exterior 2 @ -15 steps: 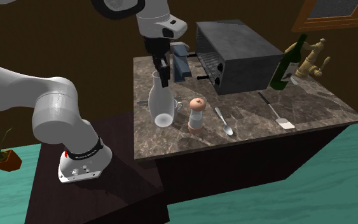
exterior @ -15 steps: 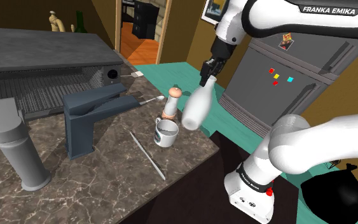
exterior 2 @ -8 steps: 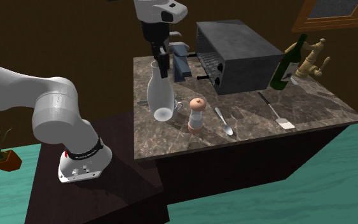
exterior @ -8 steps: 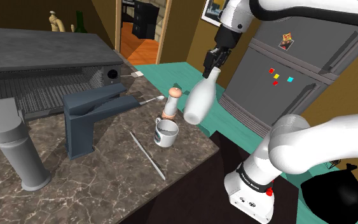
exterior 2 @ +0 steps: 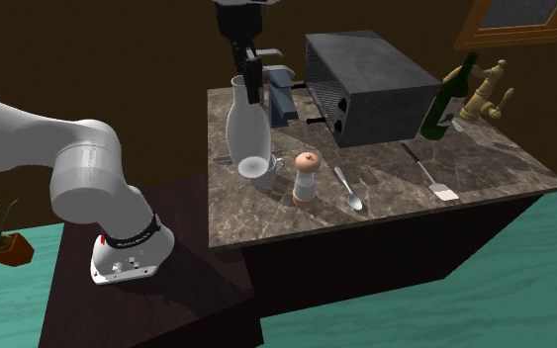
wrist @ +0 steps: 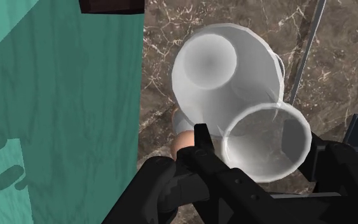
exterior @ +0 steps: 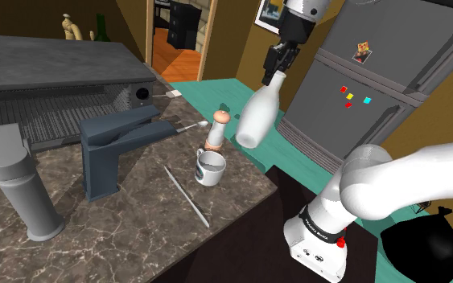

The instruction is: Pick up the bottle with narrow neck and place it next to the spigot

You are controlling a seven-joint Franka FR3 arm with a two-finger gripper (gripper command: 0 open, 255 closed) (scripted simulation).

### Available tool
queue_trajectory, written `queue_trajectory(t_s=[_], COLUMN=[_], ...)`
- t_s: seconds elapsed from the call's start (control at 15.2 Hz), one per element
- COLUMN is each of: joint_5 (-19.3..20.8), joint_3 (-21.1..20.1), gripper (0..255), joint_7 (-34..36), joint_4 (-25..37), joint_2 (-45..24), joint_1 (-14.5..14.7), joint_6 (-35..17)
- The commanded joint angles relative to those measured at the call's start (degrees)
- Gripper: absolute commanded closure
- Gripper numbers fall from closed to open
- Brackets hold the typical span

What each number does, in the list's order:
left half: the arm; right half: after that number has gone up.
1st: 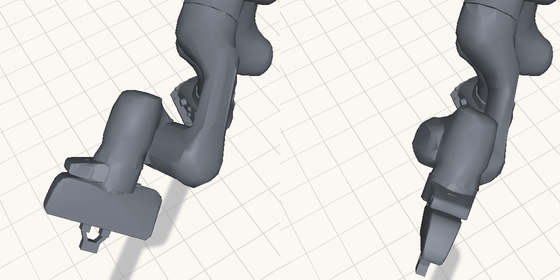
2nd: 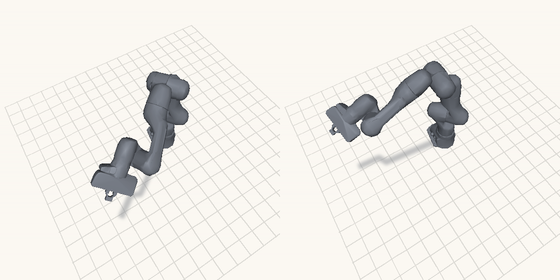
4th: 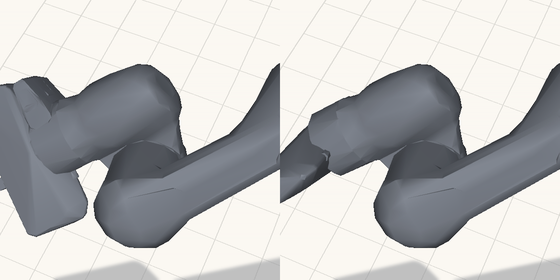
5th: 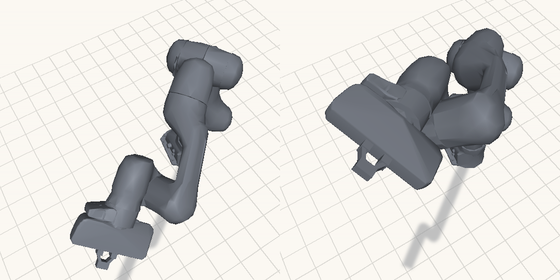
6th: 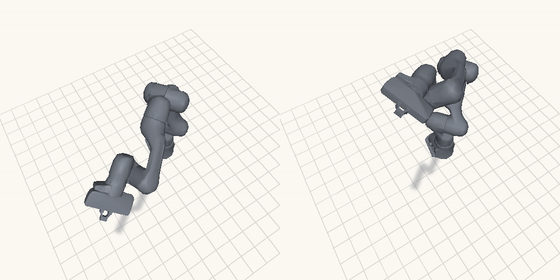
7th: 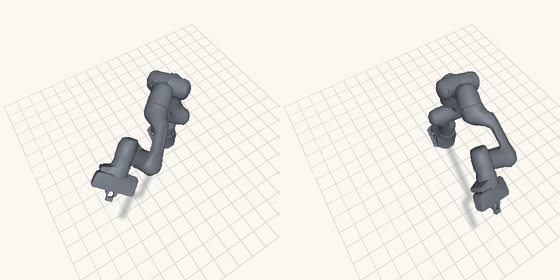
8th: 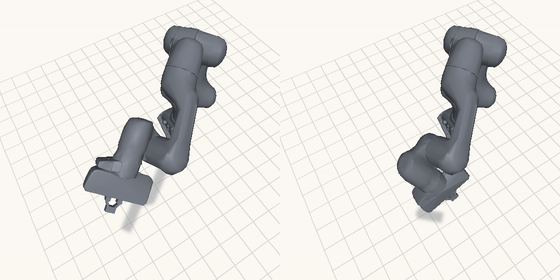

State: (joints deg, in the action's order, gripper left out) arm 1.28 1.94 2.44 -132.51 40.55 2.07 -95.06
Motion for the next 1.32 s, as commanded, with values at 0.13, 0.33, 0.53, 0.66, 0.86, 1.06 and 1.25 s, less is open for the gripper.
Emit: queue_trajectory(t_s=[0.13, 0.33, 0.53, 0.66, 0.86, 1.06, 1.25], joint_5=[-0.01, -0.04, -0.08, -0.1, -0.13, -0.16, -0.19], joint_3=[0.03, 0.0, -0.02, -0.04, -0.06, -0.07, -0.08], gripper=[255, 255, 255, 255, 255, 255, 255], joint_7=[-0.1, -0.12, -0.14, -0.15, -0.17, -0.2, -0.22], joint_4=[3.64, 6.46, 9.38, 11.37, 14.45, 17.63, 20.93], joint_2=[-0.83, -1.51, -2.29, -2.87, -3.81, -4.84, -5.98], joint_1=[0.0, 0.03, 0.04, 0.06, 0.08, 0.1, 0.12], joint_6=[2.81, 4.95, 7.08, 8.5, 10.63, 12.78, 14.95])
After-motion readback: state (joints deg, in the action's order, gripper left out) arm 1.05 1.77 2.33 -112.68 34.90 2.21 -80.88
